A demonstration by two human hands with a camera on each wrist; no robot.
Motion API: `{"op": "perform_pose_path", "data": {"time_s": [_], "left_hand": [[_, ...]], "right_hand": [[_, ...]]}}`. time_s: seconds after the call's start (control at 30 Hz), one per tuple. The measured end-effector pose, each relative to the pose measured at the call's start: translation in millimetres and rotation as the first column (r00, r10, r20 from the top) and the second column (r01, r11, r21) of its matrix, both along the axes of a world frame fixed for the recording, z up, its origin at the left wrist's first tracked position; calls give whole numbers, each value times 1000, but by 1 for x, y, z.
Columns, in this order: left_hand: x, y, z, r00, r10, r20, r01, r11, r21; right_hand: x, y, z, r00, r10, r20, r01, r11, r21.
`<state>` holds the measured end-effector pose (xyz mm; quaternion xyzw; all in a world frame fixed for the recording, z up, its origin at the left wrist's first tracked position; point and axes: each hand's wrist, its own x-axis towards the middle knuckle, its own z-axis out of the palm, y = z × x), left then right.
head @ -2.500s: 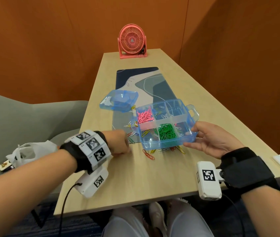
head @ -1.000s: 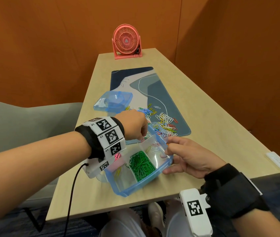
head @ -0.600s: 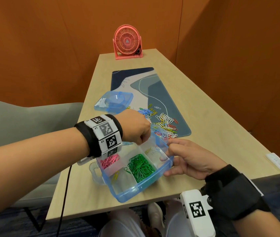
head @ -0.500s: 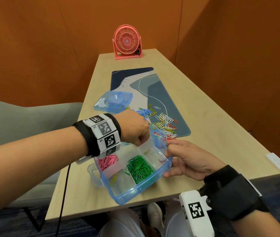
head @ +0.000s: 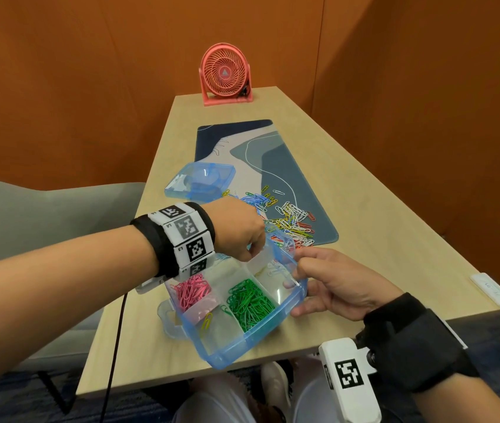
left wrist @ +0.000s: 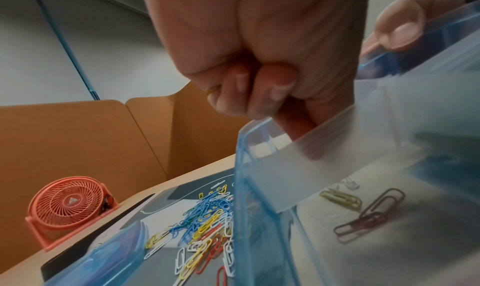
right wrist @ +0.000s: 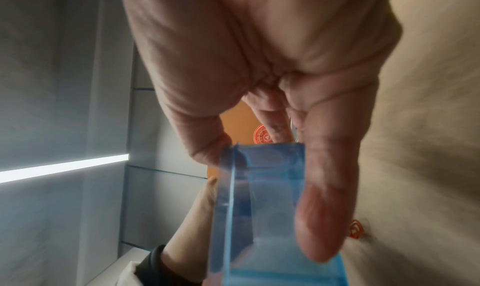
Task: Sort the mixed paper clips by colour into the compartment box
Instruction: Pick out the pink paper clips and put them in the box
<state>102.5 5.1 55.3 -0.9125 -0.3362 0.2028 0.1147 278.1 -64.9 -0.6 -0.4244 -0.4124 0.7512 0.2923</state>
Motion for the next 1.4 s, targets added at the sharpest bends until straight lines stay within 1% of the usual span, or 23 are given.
{"op": "perform_pose_path", "data": {"time_s": [0.2,0.5,0.73,0.93,1.03,1.23,1.3,1.4], "left_hand": [[0,0,-1,999,-21,-40,18,998,-61],[3,4,0,995,-29,-91,21,996,-89],[3,5,-1,997,-29,-77,23,996,-84],[2,6,-1,997,-8,-70,0,993,-120],[0,10,3,1000,22,-19,-25,985,-172],[-8,17,13,974,156,165,-95,940,-327],[-12,16,17,954,196,228,-110,934,-340],[-20,13,27,901,246,358,-132,940,-315]], "right_hand": [[0,0,-1,1000,12,-14,-12,1000,-1],[0,2,-2,1000,6,-8,-6,1000,-6],[-1,4,-3,1000,-7,25,7,1000,4],[-2,5,-3,999,-19,27,20,1000,-18],[-1,6,-1,999,-34,22,35,999,-24],[1,9,0,998,-61,22,61,998,-25],[2,9,-1,998,-48,30,48,999,-23],[5,10,-2,998,-55,34,56,998,-24]]}}
